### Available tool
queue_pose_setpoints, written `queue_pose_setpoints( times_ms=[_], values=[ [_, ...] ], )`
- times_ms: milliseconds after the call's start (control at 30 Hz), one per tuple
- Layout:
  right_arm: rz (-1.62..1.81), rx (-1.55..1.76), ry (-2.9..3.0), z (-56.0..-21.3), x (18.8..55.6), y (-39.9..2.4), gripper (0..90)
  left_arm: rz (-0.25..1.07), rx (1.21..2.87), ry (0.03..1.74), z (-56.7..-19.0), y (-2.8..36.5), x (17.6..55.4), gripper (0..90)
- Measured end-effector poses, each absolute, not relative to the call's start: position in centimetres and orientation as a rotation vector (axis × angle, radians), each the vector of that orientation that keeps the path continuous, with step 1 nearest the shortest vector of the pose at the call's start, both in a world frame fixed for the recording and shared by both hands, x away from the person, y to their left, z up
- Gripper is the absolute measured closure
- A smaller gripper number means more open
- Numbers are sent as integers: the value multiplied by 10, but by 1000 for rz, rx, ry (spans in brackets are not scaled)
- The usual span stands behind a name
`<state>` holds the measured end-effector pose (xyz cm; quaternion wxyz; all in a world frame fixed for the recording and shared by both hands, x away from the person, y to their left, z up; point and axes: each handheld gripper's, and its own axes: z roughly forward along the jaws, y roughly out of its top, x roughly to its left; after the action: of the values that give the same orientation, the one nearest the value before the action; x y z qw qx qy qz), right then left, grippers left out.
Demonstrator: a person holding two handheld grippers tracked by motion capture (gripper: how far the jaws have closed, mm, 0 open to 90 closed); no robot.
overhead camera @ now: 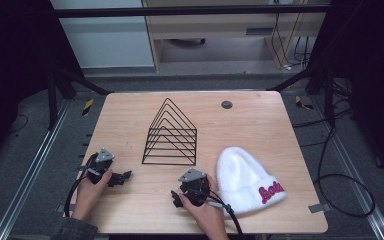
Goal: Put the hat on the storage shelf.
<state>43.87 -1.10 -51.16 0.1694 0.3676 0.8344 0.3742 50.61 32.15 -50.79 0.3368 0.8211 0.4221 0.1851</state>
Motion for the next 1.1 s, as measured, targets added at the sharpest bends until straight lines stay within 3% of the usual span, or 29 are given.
queue_pose_setpoints(
  times_ms=[400, 433, 533, 733, 1100],
  values=[
    [1061, 1055, 2370, -511, 438, -11, 148, 483, 2140, 1102, -508, 321, 506, 0],
    [1065, 1067, 2354, -511, 435, -12, 193, 483, 2139, 1102, -508, 321, 506, 0],
    [1104, 1046, 2379, -507, 427, -17, 189, 483, 2140, 1101, -508, 321, 506, 0],
    [994, 1047, 2357, -453, 426, -77, 165, 483, 2139, 1102, -508, 321, 506, 0],
    [758, 1147, 2343, -420, 486, -163, 303, 483, 2139, 1102, -508, 321, 506, 0]
  ],
)
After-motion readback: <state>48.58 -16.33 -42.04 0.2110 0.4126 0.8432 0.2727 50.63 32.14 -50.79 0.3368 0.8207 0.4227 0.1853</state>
